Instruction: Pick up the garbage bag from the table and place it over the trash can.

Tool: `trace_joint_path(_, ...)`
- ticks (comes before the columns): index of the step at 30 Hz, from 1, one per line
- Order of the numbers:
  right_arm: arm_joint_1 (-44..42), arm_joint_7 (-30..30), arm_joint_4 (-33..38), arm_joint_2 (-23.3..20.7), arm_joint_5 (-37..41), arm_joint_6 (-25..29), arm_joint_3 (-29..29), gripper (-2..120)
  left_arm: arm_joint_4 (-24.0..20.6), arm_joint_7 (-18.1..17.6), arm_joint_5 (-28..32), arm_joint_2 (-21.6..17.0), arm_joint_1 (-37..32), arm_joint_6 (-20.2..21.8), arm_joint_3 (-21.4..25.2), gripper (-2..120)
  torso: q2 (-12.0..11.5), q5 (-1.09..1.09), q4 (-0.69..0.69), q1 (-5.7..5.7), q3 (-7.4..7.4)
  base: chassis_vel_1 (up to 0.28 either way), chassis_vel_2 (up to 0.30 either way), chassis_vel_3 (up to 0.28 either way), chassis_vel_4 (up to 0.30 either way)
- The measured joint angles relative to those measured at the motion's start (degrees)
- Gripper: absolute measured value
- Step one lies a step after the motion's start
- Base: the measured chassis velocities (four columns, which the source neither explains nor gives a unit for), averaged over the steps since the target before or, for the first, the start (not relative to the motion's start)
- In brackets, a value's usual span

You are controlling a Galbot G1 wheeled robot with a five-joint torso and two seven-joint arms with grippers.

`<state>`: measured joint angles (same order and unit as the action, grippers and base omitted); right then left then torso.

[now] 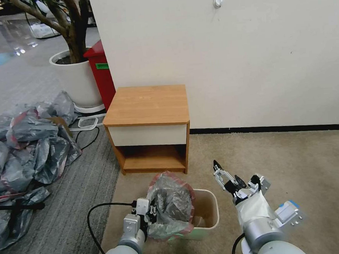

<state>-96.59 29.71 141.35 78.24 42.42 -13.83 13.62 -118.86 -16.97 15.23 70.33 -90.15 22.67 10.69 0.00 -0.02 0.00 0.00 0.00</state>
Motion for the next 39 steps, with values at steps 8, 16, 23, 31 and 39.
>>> trace_joint_path(8,1.32,-11.29,0.54,-4.11,-5.51,-12.23,-1.4,100,-3.18,1.3,1.44,-1.49,-0.31,-6.53,3.03,6,0.0,0.02,0.0,0.0,0.0,0.0,0.0,0.0,0.0)
trace_joint_path(16,6.04,-11.33,-4.98,-3.96,-6.1,-14.88,-6.54,100,-7.93,3.99,2.73,-2.57,-1.24,-9.15,6.55,6,0.0,0.02,0.0,0.0,0.0,0.0,0.0,0.0,0.0)
trace_joint_path(23,9.19,-10.15,-7.68,-2.79,-5.54,-14.92,-7.37,100,-10.53,5.73,2.91,-2.68,-2.92,-10.06,7.85,6,0.0,0.02,0.0,0.0,0.0,0.0,0.0,0.0,0.0)
trace_joint_path(31,9.76,-11.39,-8.37,-2.09,-3.95,-14.15,-7.4,100,-11.34,7.07,2.91,-2.27,-3.62,-10.68,8.15,6,0.0,0.01,0.0,0.0,0.0,0.0,0.0,0.0,0.0)
trace_joint_path(39,10.23,-13.67,-9.07,-1.64,-3.99,-12.64,-7.62,87,-11.88,7.82,3.5,-1.61,-4.6,-10.79,8.43,6,0.0,0.01,0.0,0.0,0.0,0.0,0.0,0.0,0.0)
